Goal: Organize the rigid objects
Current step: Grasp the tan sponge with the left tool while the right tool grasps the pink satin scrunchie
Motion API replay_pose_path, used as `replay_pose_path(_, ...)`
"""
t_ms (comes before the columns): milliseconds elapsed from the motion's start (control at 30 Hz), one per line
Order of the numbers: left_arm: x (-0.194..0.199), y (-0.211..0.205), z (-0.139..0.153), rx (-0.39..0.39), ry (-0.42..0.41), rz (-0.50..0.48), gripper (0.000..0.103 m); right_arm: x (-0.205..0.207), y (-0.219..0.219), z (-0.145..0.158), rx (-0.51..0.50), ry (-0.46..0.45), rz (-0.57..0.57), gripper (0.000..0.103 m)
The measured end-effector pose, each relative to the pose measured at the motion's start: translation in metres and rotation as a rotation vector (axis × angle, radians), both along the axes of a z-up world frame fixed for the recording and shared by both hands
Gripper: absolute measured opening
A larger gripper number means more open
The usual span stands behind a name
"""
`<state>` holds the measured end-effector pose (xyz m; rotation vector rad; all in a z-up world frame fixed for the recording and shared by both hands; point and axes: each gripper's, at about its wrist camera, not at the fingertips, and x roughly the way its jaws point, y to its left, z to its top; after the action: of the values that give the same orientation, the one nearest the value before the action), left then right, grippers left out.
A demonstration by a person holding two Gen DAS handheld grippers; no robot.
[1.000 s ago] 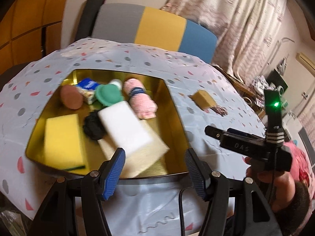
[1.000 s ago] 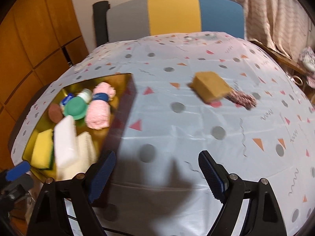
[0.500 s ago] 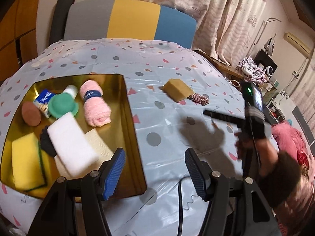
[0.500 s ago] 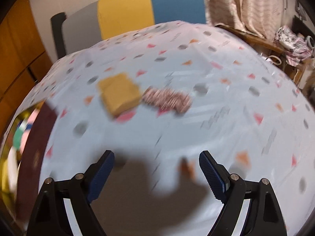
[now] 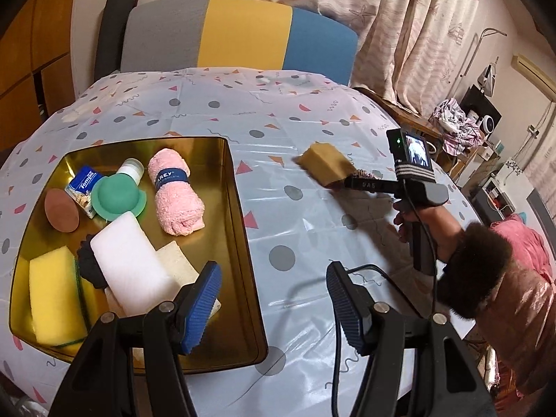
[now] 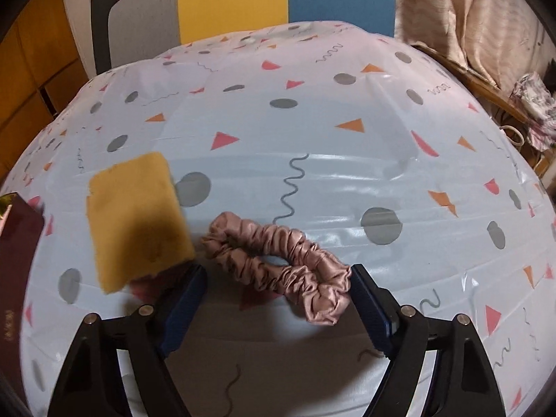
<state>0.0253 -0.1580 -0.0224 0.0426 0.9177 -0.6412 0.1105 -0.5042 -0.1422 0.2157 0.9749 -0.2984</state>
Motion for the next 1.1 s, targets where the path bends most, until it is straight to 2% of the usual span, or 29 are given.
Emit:
replay_pose_path(67, 0.001, -0.003, 0.000, 0.002, -0.001, 0.000, 0.064, -0.002, 0.000, 0.000, -0.005, -0.022, 0.001, 0.075)
replay_pose_path(100, 0.002, -0.005, 0.001, 0.003, 0.001, -0.004, 0.064, -0.003, 0.001, 0.001, -0.012, -0.032, 0.005, 0.063)
replay_pose_path(233, 0.008, -0.021, 0.004, 0.004, 0.003, -0.016, 0.064, -0.014, 0.003, 0.004, 0.016, -0.066, 0.012, 0.037)
replay_pose_path(300, 0.009, -0.028, 0.008, -0.007, 0.003, -0.031, 0.064, -0.023, 0.003, 0.005, 0.042, -0.081, -0.002, 0.033)
replay_pose_path(333, 0.010, -0.033, 0.010, -0.007, -0.001, -0.037, 0.064, -0.025, 0.002, 0.005, 0.051, -0.086, -0.008, 0.027)
replay_pose_path(400, 0.013, -0.046, 0.014, -0.004, -0.010, -0.055, 0.064, -0.036, 0.003, 0.005, 0.081, -0.098, -0.018, 0.022)
replay_pose_path(700, 0.047, -0.112, 0.013, -0.013, 0.060, -0.063, 0.067, -0.078, 0.003, 0.007, 0.156, -0.132, -0.044, 0.016)
replay_pose_path(933, 0.081, -0.157, -0.012, 0.026, 0.118, -0.028, 0.076, -0.120, -0.004, 0.003, 0.187, -0.179, -0.132, 0.016)
replay_pose_path(1100, 0.108, -0.189, -0.032, 0.048, 0.177, -0.007, 0.076, -0.122, -0.005, 0.001, 0.185, -0.186, -0.151, 0.016)
